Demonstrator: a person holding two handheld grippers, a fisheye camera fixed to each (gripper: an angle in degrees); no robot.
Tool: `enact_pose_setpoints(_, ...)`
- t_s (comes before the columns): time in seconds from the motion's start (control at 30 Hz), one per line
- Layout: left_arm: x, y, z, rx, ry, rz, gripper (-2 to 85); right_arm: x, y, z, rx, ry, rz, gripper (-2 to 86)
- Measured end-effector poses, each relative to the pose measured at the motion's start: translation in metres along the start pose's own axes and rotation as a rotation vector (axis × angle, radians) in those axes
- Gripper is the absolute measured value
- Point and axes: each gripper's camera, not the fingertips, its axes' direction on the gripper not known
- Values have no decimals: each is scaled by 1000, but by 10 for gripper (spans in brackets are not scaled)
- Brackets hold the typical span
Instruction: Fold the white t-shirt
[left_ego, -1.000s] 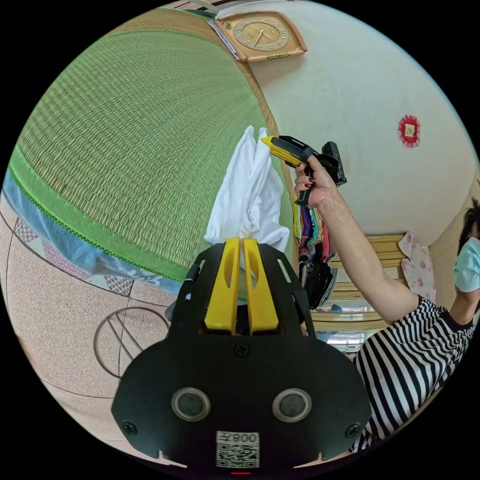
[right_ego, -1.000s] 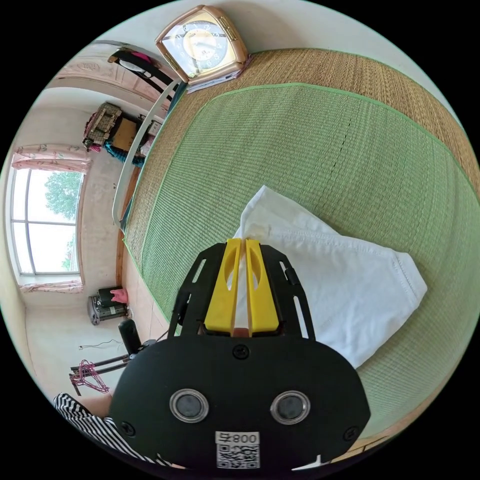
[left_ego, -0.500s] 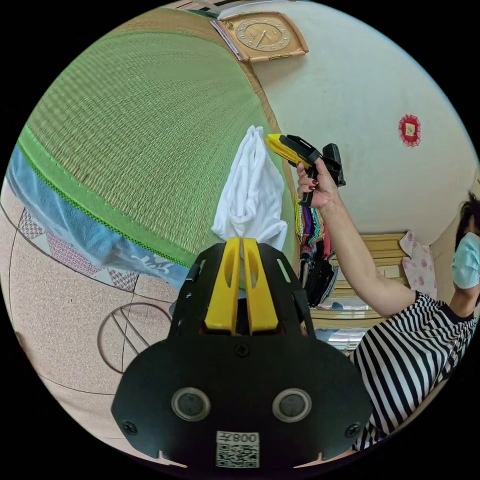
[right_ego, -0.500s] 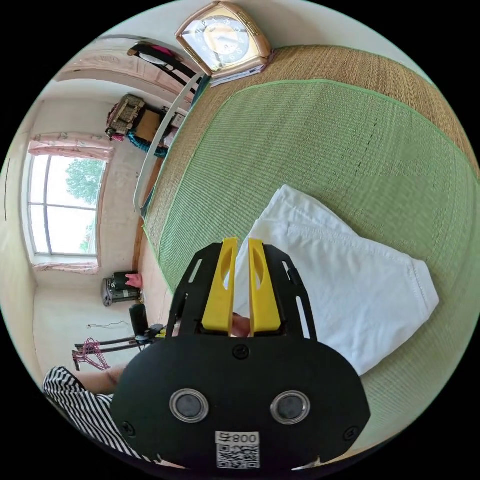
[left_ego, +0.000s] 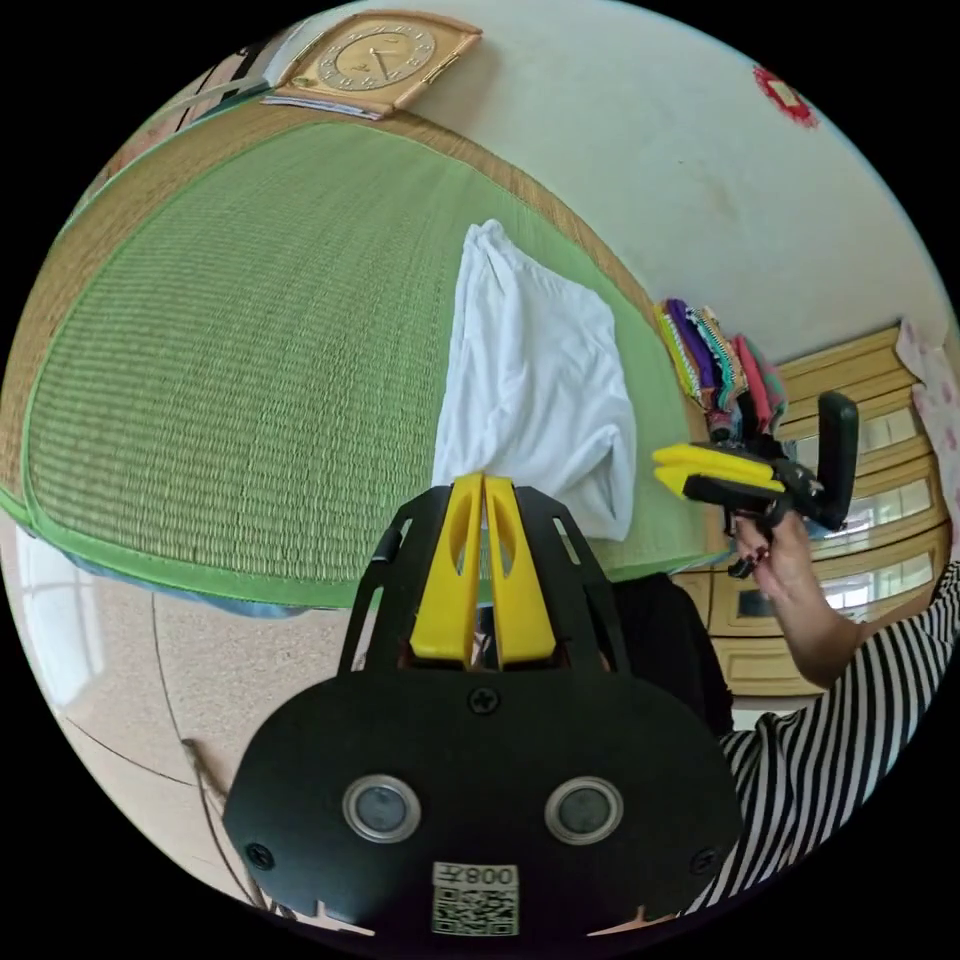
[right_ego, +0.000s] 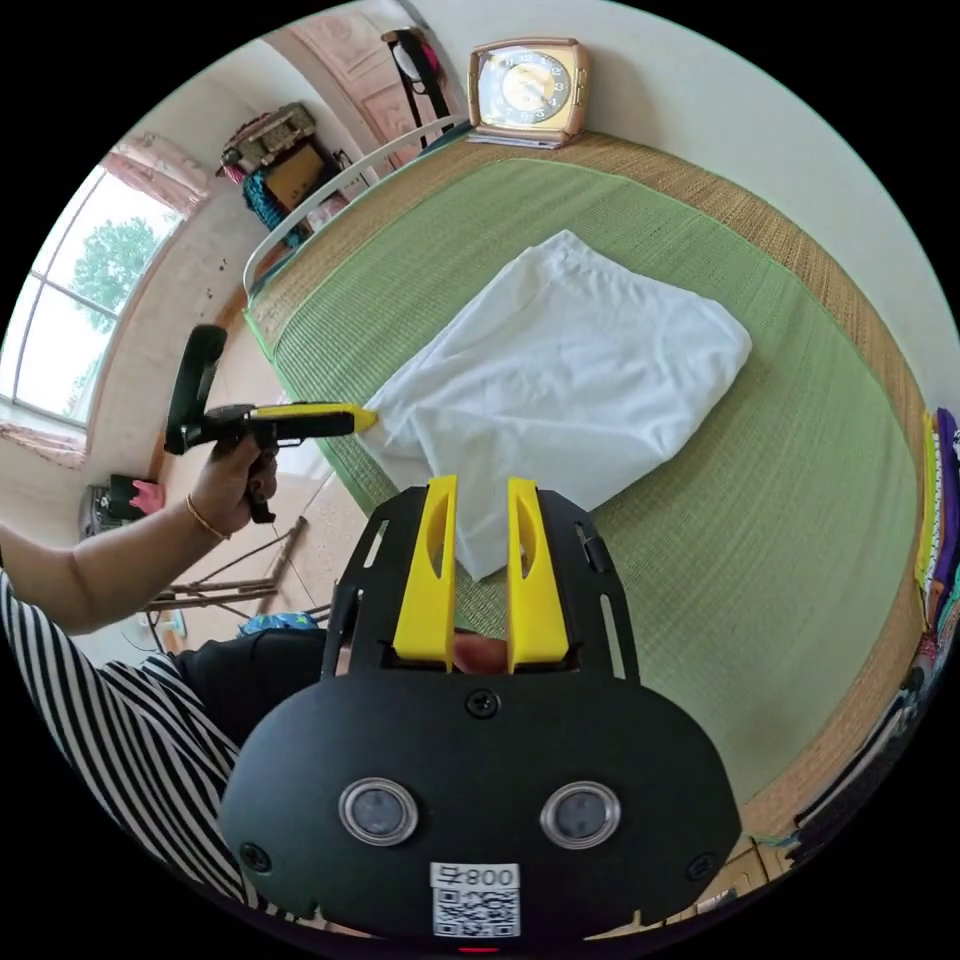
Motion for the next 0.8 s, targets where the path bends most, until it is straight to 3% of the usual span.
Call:
enact_pose_setpoints(0.33, 27, -3, 5, -9, -16, 86, 1, -88, 27, 61, -20, 278, -117, 85)
enact_pose_setpoints(0.5, 26, -2, 6, -19, -38, 65, 1, -109, 47, 79, -23, 408, -118, 22)
enact_pose_setpoints(0.8, 28, 0, 6, -33, -45, 68, 1, -117, 93, 58, 22, 452, -124, 2)
